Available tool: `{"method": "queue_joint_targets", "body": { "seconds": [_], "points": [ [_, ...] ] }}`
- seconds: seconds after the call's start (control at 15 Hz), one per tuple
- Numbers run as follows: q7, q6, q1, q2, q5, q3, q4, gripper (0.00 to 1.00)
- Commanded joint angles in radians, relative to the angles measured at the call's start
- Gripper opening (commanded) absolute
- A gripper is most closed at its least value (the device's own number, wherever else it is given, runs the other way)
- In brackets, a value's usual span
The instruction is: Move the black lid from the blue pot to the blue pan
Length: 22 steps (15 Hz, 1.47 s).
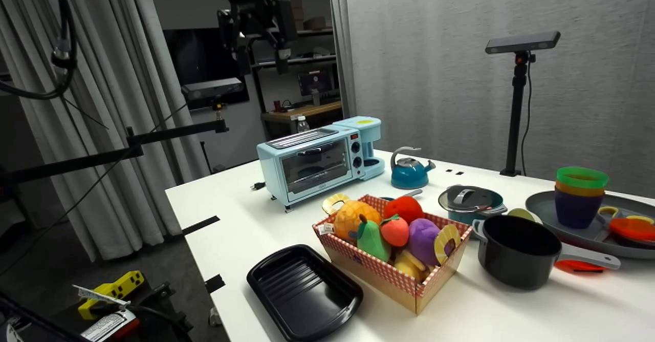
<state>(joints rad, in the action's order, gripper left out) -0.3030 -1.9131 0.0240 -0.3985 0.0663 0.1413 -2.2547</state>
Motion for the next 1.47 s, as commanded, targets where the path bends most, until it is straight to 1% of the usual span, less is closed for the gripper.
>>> {"method": "queue_joint_targets", "body": {
  "seconds": [0.0, 0.8, 1.0, 1.13, 1.2, 1.4],
  "points": [
    [-0.003, 0.002, -0.012, 0.001, 0.004, -0.011, 0.001, 1.00],
    [-0.003, 0.002, -0.012, 0.001, 0.004, -0.011, 0.001, 1.00],
    [0.018, -0.010, -0.014, 0.020, -0.012, -0.025, 0.007, 1.00],
    [0.053, -0.032, -0.023, 0.037, -0.046, -0.042, 0.011, 1.00],
    [0.047, -0.059, -0.035, 0.059, -0.070, -0.034, 0.021, 1.00],
    [0.093, -0.171, -0.060, 0.102, -0.187, -0.050, 0.029, 1.00]
  ]
}}
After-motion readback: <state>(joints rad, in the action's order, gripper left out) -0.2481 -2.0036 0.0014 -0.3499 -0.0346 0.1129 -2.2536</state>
